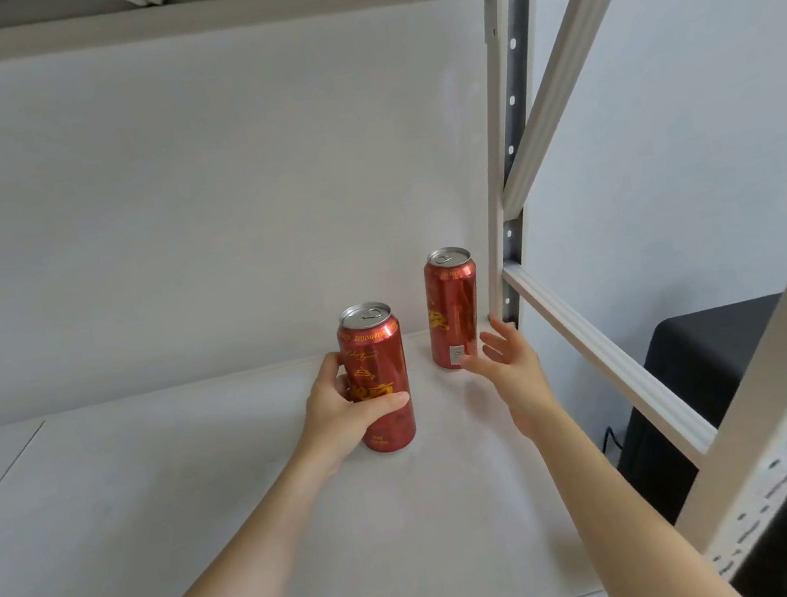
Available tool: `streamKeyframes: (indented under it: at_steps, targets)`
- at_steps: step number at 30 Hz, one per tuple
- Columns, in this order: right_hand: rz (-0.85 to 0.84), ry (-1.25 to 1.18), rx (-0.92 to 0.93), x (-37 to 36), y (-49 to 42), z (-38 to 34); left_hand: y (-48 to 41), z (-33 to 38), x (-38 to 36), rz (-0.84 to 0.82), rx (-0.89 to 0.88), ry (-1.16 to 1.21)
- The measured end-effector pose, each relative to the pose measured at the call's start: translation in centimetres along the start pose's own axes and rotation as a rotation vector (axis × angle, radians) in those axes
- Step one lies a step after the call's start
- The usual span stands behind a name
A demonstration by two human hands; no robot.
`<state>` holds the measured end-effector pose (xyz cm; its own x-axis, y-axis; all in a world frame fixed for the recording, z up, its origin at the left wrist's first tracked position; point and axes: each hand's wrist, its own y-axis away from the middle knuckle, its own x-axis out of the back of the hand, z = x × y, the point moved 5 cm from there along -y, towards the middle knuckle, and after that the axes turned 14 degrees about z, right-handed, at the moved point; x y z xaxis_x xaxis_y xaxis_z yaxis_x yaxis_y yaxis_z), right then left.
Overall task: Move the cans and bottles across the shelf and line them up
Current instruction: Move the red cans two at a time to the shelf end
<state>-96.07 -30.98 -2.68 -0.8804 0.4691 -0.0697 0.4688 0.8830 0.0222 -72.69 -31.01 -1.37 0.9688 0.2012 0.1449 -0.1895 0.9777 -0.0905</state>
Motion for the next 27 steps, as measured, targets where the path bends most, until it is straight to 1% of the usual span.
streamKeyframes:
  at_steps: [2,7,10,12,16,22,27]
  targets:
    - [-0.083,0.061,0.012,0.4,2.3,0.4,0.5,0.0,0.0,-0.009,0.001,0.006]
    - [-0.375,0.231,0.033,-0.8,6.6,1.5,2.6,0.2,-0.4,-0.063,-0.008,0.046]
    - [-0.445,0.236,0.064,-1.3,8.3,1.9,3.8,0.4,-0.9,-0.099,-0.010,0.061]
    - [-0.428,0.208,0.091,-1.0,9.0,1.9,4.5,0.5,-1.3,-0.121,-0.005,0.064]
    - [-0.341,0.145,0.115,-0.1,9.5,1.9,5.4,0.7,-2.2,-0.147,-0.001,0.071]
    - [-0.263,0.164,0.162,2.1,9.3,2.2,6.5,1.2,-4.3,-0.198,0.032,0.102]
    - [-0.198,0.180,0.186,3.3,8.3,2.3,6.1,2.2,-6.5,-0.270,0.038,0.074]
